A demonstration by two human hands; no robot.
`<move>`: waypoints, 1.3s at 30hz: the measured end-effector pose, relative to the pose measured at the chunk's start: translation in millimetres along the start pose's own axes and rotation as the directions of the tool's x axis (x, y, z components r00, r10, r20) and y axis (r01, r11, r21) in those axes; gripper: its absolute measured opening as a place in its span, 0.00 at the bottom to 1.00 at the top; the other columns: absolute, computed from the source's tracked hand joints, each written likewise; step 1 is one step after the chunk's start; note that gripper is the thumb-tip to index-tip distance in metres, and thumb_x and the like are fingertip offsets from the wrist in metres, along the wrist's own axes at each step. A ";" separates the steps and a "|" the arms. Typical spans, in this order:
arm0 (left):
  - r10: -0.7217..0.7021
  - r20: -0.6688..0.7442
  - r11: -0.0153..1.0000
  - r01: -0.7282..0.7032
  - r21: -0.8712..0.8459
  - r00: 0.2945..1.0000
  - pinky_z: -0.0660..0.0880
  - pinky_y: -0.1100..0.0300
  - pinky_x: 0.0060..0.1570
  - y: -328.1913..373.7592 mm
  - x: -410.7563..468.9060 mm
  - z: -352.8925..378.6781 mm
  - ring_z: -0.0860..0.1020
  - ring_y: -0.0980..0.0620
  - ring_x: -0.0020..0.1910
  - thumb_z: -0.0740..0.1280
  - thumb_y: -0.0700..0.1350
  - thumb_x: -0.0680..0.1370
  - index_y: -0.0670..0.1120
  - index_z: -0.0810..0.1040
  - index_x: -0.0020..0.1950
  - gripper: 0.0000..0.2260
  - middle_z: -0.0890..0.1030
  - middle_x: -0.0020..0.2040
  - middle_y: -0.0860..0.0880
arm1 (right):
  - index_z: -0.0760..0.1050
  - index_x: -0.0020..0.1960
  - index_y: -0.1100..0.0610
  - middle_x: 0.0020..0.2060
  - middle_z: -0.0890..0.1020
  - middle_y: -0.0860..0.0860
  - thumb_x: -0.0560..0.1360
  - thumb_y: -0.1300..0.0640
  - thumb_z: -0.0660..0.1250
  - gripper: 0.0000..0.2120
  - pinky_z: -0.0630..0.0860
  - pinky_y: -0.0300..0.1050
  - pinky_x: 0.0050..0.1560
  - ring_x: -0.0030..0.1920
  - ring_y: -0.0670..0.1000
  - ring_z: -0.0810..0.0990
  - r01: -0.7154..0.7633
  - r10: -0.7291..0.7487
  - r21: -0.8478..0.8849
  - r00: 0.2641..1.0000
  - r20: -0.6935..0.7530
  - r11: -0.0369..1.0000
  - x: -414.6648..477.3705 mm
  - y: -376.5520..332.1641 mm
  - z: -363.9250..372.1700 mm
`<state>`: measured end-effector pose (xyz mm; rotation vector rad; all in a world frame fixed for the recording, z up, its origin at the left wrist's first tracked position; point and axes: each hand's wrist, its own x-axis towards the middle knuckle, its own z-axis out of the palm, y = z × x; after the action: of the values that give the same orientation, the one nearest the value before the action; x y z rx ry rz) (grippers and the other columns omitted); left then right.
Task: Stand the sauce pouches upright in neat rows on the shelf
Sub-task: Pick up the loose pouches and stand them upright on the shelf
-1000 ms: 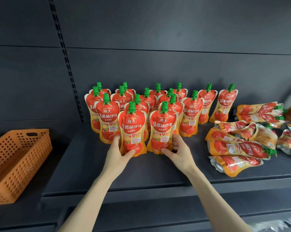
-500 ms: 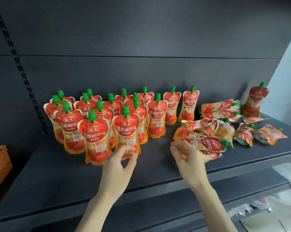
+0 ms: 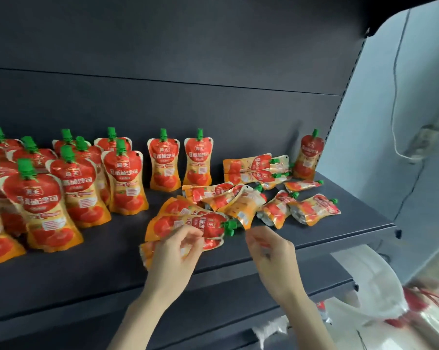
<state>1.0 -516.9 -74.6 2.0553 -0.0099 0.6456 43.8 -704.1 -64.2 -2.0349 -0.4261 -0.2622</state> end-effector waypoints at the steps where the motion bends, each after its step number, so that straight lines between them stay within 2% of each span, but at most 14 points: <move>1: 0.001 0.006 1.000 -0.001 0.009 1.000 0.74 0.71 0.44 5.1 7.9 9.3 0.79 0.62 0.45 0.68 0.41 0.75 0.50 0.79 0.45 0.04 0.81 0.41 0.59 | 0.78 0.49 0.50 0.43 0.82 0.41 0.77 0.61 0.63 0.09 0.73 0.27 0.44 0.48 0.37 0.77 0.001 -0.001 0.005 1.000 0.006 1.000 9.1 5.9 -8.1; 6: 0.009 0.027 0.999 -0.010 0.052 1.000 0.76 0.67 0.39 23.9 66.4 51.9 0.79 0.60 0.41 0.67 0.42 0.76 0.49 0.79 0.45 0.03 0.81 0.41 0.58 | 0.79 0.50 0.53 0.42 0.82 0.40 0.77 0.62 0.62 0.08 0.73 0.29 0.43 0.46 0.36 0.78 0.021 -0.021 0.001 1.000 0.002 1.000 66.5 34.1 -35.6; 8: 0.038 0.028 0.996 -0.040 0.078 0.999 0.74 0.70 0.42 22.7 97.1 70.0 0.79 0.62 0.43 0.67 0.42 0.76 0.49 0.79 0.46 0.02 0.81 0.43 0.58 | 0.79 0.49 0.53 0.41 0.83 0.42 0.77 0.61 0.63 0.07 0.73 0.31 0.43 0.44 0.39 0.79 0.028 -0.029 -0.015 0.999 -0.017 0.999 92.9 46.7 -43.5; 13: 0.095 0.066 0.985 -0.103 0.140 0.993 0.72 0.70 0.44 3.5 185.9 120.0 0.77 0.56 0.46 0.67 0.41 0.75 0.46 0.78 0.48 0.03 0.78 0.46 0.53 | 0.79 0.48 0.56 0.42 0.83 0.45 0.76 0.63 0.63 0.07 0.74 0.33 0.43 0.44 0.42 0.80 0.069 -0.071 -0.107 0.997 -0.018 0.992 164.0 77.1 -55.5; 15: 0.091 0.048 0.978 -0.098 0.184 0.995 0.73 0.66 0.47 -4.1 222.0 137.0 0.77 0.54 0.48 0.67 0.41 0.75 0.45 0.78 0.49 0.04 0.77 0.48 0.52 | 0.80 0.48 0.58 0.42 0.83 0.47 0.75 0.65 0.63 0.08 0.75 0.37 0.45 0.44 0.45 0.80 0.051 -0.051 -0.124 0.999 0.002 0.991 194.3 88.5 -56.9; 17: 0.099 0.064 0.964 -0.112 0.243 0.993 0.74 0.58 0.50 -13.0 254.7 152.8 0.76 0.52 0.51 0.67 0.42 0.75 0.45 0.78 0.50 0.05 0.77 0.50 0.51 | 0.80 0.48 0.58 0.43 0.83 0.49 0.75 0.65 0.63 0.07 0.77 0.42 0.47 0.45 0.48 0.80 0.038 -0.036 -0.151 0.999 0.018 0.988 224.4 103.2 -57.1; 20: 0.082 0.145 0.940 -0.125 0.317 0.986 0.73 0.51 0.55 -25.0 292.4 173.6 0.74 0.50 0.56 0.67 0.46 0.75 0.46 0.76 0.56 0.11 0.76 0.56 0.50 | 0.79 0.52 0.58 0.48 0.82 0.51 0.76 0.59 0.65 0.08 0.76 0.47 0.52 0.50 0.51 0.80 -0.027 0.036 -0.213 0.999 0.038 0.977 263.3 124.6 -53.9; 24: -0.043 0.218 0.918 -0.048 0.393 0.975 0.70 0.52 0.59 -36.3 313.0 193.5 0.74 0.50 0.59 0.65 0.55 0.76 0.48 0.73 0.61 0.17 0.76 0.60 0.51 | 0.72 0.63 0.58 0.57 0.78 0.53 0.73 0.46 0.68 0.23 0.75 0.48 0.55 0.57 0.54 0.76 -0.156 0.205 -0.351 0.973 0.108 0.923 300.0 152.9 -48.9; 27: -0.025 0.228 0.837 -0.105 0.537 0.973 0.64 0.54 0.57 -45.3 313.9 202.7 0.75 0.51 0.57 0.62 0.60 0.76 0.49 0.74 0.59 0.18 0.78 0.56 0.53 | 0.71 0.59 0.57 0.54 0.78 0.52 0.66 0.38 0.71 0.30 0.78 0.50 0.53 0.54 0.53 0.77 -0.227 0.327 -0.406 0.925 0.195 0.885 316.2 171.9 -41.1; 29: -0.004 0.209 0.812 -0.118 0.571 0.978 0.63 0.55 0.57 -49.6 312.5 207.2 0.74 0.52 0.57 0.60 0.60 0.77 0.50 0.75 0.60 0.18 0.78 0.56 0.53 | 0.74 0.55 0.56 0.50 0.80 0.51 0.62 0.34 0.71 0.32 0.77 0.52 0.53 0.51 0.53 0.79 -0.202 0.340 -0.459 0.909 0.240 0.865 324.7 181.0 -38.8; 31: 0.003 0.180 0.811 -0.108 0.575 0.984 0.62 0.55 0.56 -50.7 312.6 208.6 0.74 0.52 0.57 0.60 0.58 0.77 0.51 0.76 0.59 0.17 0.79 0.56 0.53 | 0.78 0.49 0.55 0.47 0.83 0.50 0.62 0.35 0.72 0.27 0.78 0.53 0.52 0.47 0.51 0.81 -0.195 0.329 -0.403 0.897 0.296 0.894 329.6 185.0 -39.6; 34: 0.032 0.098 0.858 -0.078 0.507 0.995 0.62 0.56 0.53 -47.4 311.4 207.3 0.75 0.53 0.54 0.62 0.55 0.77 0.50 0.79 0.55 0.13 0.80 0.53 0.53 | 0.76 0.43 0.51 0.44 0.84 0.48 0.63 0.46 0.77 0.15 0.80 0.50 0.50 0.44 0.48 0.83 -0.240 0.296 -0.195 0.887 0.355 0.951 330.3 184.2 -43.4; 37: 0.081 -0.006 0.923 -0.073 0.378 0.997 0.70 0.54 0.52 -40.0 304.5 197.8 0.77 0.53 0.49 0.64 0.52 0.77 0.47 0.79 0.50 0.10 0.81 0.47 0.53 | 0.76 0.48 0.57 0.45 0.83 0.51 0.64 0.54 0.78 0.17 0.81 0.51 0.48 0.43 0.49 0.83 -0.210 0.194 0.020 0.933 0.304 0.977 327.5 173.2 -46.2; 39: 0.086 -0.052 0.949 -0.066 0.309 0.995 0.75 0.52 0.46 -32.1 299.5 187.6 0.79 0.54 0.44 0.64 0.50 0.77 0.45 0.79 0.48 0.10 0.81 0.44 0.52 | 0.75 0.48 0.56 0.44 0.82 0.52 0.65 0.58 0.77 0.16 0.82 0.51 0.44 0.43 0.50 0.82 -0.171 0.132 0.153 0.962 0.238 0.973 328.0 160.1 -49.9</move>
<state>349.4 -576.1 -43.4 2.3411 0.0524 0.8034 408.2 -756.6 -51.2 -1.9208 -0.4147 0.0998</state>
